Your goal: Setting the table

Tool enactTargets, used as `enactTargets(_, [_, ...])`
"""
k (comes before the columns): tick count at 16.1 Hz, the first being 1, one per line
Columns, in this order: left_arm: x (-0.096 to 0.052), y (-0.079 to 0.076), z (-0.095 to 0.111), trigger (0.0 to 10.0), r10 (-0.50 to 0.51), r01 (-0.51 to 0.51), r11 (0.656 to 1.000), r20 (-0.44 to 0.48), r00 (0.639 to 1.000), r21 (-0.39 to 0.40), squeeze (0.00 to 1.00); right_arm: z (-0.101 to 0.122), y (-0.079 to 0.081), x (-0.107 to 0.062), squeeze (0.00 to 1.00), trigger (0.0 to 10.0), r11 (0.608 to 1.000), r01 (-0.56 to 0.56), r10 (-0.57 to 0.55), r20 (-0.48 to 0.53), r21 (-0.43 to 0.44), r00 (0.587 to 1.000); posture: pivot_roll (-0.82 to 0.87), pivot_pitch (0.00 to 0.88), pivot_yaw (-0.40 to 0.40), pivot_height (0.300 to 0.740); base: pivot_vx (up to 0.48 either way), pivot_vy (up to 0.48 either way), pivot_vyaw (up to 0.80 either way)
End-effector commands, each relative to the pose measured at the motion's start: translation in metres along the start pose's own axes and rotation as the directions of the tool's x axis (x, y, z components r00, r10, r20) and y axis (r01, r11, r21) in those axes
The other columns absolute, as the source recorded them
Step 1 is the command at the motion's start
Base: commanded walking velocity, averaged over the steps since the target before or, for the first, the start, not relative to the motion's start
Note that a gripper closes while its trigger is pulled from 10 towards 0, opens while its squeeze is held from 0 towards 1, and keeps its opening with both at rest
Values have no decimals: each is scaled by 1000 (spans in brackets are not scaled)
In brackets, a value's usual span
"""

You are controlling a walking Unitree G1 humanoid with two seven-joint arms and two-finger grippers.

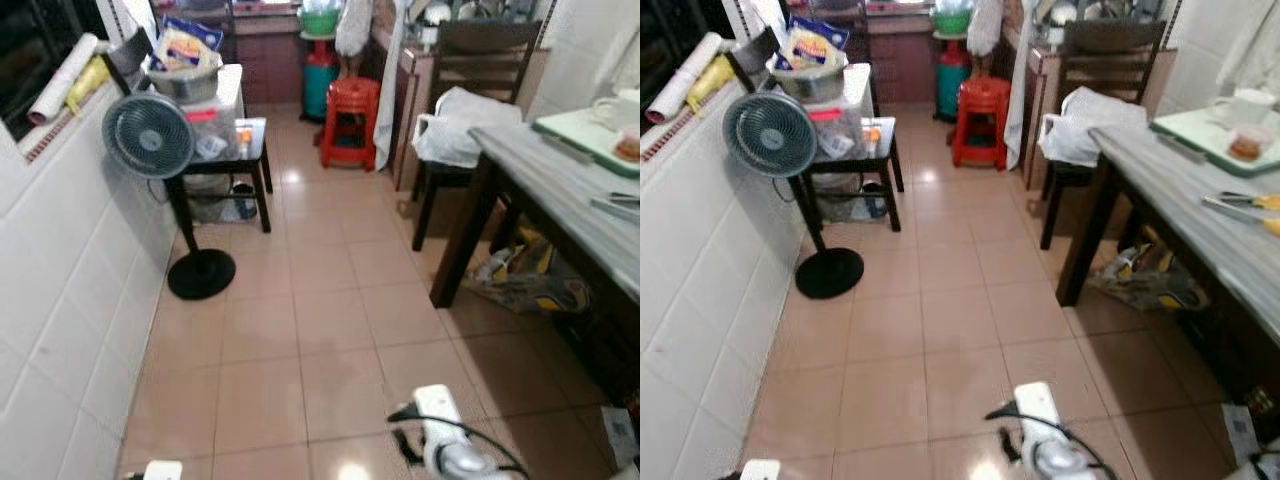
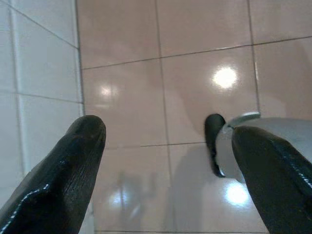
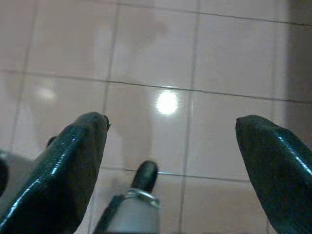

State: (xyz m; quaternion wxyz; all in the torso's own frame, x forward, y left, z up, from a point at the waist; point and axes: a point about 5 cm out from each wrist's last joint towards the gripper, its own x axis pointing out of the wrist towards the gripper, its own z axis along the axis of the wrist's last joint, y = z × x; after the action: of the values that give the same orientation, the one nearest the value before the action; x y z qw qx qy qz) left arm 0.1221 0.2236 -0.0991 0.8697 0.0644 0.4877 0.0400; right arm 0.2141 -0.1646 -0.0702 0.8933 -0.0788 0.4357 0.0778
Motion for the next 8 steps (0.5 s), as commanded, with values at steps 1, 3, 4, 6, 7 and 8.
enactTargets(1, [1, -2, 3, 10000, -13, 13, 1000, 0, 1000, 18, 0, -8, -4, -1, 0, 10000, 999, 3, -5, -36, -39, 999, -45, 0, 36, 740, 0, 0, 0])
enactTargets(3, [1, -3, 3, 10000, -23, 24, 999, -12, 1000, 49, 0, -10, 3, -1, 0, 10000, 996, -16, 11, -50, -85, 999, -45, 0, 35, 740, 0, 0, 0])
enactTargets(4, [2, -3, 3, 10000, -25, 26, 998, -17, 1000, 57, 0, -8, 6, 0, 0, 10000, 995, -24, 19, -46, -101, 999, -46, 0, 32, 740, 0, 0, 0])
enactTargets(6, [2, -6, 3, 10000, -38, 40, 994, -24, 999, 97, 0, -6, 6, 0, 0, 10000, 992, -40, 35, -45, -124, 998, -47, 0, 33, 740, 0, 0, 800])
enactTargets(7, [2, -8, 2, 10000, -42, 45, 993, -27, 999, 107, 0, -6, 6, 0, 0, 10000, 990, -43, 38, -44, -131, 998, -47, 0, 33, 740, 0, 0, 800])
enactTargets(8, [2, -9, 2, 10000, -45, 48, 991, -33, 998, 122, 0, -5, 7, 0, 0, 10000, 989, -52, 46, -43, -137, 998, -48, 0, 33, 740, 0, 0, 800])
